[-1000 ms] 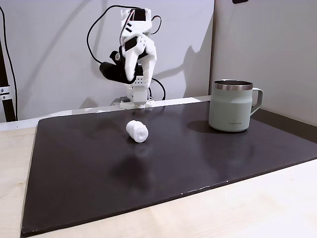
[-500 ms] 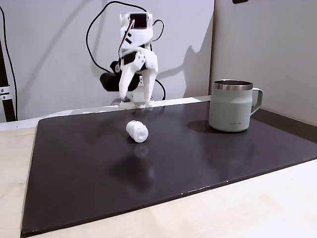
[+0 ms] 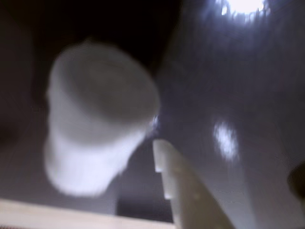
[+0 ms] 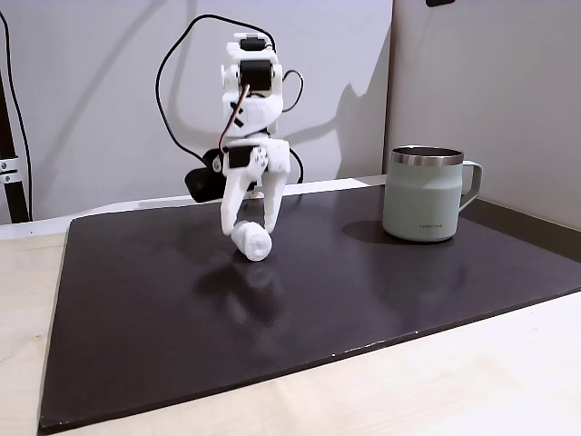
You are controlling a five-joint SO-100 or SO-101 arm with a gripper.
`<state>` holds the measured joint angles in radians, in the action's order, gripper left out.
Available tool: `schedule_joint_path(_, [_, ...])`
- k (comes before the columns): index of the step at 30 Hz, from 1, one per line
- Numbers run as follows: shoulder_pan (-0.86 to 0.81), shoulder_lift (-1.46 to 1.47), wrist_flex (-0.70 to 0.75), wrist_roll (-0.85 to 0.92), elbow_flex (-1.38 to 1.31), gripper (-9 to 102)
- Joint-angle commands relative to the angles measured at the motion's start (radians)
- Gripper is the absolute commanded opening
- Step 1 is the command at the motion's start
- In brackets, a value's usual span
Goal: Grasp a gauze and put it in the cup.
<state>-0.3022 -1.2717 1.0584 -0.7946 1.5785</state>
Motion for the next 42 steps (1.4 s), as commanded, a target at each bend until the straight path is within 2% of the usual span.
schedule_joint_path(1, [-0.026, 0.021, -0.026, 0.011, -0.058, 38])
schedule_joint_path(6, [-0.044, 0.074, -0.041, 0.012, -0.066, 35])
schedule_joint_path(20, [-0.069, 0.097, -0.046, 0.008, -0.094, 5])
schedule_joint_path(26, [-0.075, 0.098, -0.018, 0.015, -0.114, 0])
schedule_joint_path(33, [-0.058, -0.015, 0.054, 0.025, -0.14, 0])
schedule_joint_path(42, [0.029, -0.195, 0.272, 0.051, -0.262, 0])
